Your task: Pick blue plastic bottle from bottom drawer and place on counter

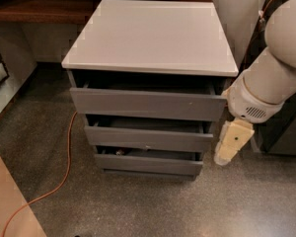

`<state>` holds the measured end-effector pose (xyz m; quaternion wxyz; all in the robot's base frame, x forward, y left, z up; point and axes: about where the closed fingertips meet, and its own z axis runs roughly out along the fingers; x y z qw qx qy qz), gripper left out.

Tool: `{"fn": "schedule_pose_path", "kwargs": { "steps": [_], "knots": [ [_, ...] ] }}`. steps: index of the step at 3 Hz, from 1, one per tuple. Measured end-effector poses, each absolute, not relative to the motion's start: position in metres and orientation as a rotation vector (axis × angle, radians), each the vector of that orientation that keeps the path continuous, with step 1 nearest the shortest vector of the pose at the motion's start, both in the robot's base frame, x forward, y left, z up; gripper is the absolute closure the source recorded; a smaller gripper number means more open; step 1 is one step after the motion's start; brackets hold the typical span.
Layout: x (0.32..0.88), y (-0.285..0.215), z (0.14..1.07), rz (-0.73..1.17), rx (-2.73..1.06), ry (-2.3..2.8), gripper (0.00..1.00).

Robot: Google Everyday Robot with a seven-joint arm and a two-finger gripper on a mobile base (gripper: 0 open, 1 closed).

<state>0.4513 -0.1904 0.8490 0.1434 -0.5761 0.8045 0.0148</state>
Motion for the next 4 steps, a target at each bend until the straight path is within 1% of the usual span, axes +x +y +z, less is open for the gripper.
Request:
{"fn": "schedule_pose_path", "kwargs": {
  "steps": [3,4],
  "knots": [
    [0.475,-0.175,0.739,0.158,-1.627,2.312,0.00],
    [0.500,-0.163,0.669,0.177,-1.634,2.210,0.00]
  ]
}}
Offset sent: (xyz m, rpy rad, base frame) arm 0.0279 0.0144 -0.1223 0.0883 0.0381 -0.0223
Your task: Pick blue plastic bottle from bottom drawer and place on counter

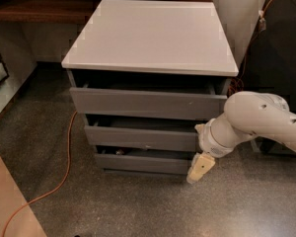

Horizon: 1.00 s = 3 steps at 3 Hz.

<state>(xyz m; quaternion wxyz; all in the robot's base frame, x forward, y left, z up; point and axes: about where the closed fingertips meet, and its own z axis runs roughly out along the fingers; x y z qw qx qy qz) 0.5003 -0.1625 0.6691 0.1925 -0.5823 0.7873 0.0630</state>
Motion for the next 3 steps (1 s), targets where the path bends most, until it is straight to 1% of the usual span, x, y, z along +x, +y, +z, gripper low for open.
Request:
{"fn": "schedule_pose_path", "kwargs": {
  "steps": [1,3],
  "knots": [
    [0.500,-0.163,0.669,0.177,-1.634,2.210,0.00],
    [0.493,-0.120,0.600,0.457,-1.739,2.132,0.00]
  ]
}}
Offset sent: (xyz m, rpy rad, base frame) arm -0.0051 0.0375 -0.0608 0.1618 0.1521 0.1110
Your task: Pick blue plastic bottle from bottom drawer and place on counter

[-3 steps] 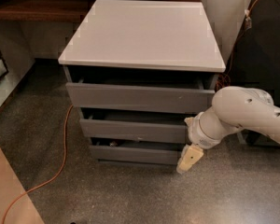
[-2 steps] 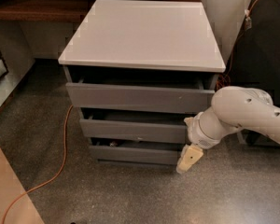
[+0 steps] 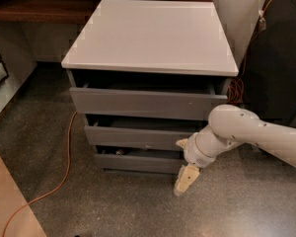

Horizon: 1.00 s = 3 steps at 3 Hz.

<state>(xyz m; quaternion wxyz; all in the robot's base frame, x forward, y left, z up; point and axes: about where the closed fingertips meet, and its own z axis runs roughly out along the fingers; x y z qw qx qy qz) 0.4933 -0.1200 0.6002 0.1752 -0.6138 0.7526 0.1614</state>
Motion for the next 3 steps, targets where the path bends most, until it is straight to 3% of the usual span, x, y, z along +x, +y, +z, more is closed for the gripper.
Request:
{"fn": "schedule_pose_path", "kwargs": {
  "steps": [3],
  "knots": [
    [0.498,-0.076,0.501,0.594,-1.727,1.974,0.00]
  ]
}}
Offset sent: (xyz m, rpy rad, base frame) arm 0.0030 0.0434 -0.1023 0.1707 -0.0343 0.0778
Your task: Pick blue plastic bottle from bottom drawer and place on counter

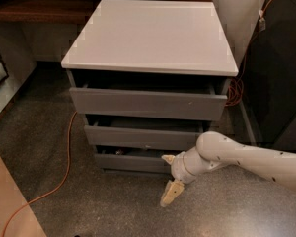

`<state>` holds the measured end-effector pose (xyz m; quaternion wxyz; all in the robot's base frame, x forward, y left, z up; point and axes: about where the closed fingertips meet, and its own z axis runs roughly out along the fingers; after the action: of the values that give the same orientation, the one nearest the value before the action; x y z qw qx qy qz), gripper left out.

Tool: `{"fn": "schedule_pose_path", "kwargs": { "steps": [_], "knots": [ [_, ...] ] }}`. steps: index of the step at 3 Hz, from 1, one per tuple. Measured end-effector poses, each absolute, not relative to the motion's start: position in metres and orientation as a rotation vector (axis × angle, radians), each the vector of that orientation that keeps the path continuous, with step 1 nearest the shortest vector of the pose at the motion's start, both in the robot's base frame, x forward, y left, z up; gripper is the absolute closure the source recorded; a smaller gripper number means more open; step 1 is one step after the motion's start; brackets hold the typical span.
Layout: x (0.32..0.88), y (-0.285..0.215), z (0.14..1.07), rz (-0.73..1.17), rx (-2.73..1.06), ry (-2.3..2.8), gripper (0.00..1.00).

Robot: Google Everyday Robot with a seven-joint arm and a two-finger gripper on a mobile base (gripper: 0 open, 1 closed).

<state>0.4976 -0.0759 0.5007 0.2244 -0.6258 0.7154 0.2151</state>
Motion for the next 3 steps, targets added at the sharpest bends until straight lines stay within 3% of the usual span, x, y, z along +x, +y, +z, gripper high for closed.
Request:
{"fn": "schedule_pose_path", "kwargs": {
  "steps": [3],
  "knots": [
    [0.537,-0.081,0.415,0.450,-1.654,2.043,0.00]
  ]
}}
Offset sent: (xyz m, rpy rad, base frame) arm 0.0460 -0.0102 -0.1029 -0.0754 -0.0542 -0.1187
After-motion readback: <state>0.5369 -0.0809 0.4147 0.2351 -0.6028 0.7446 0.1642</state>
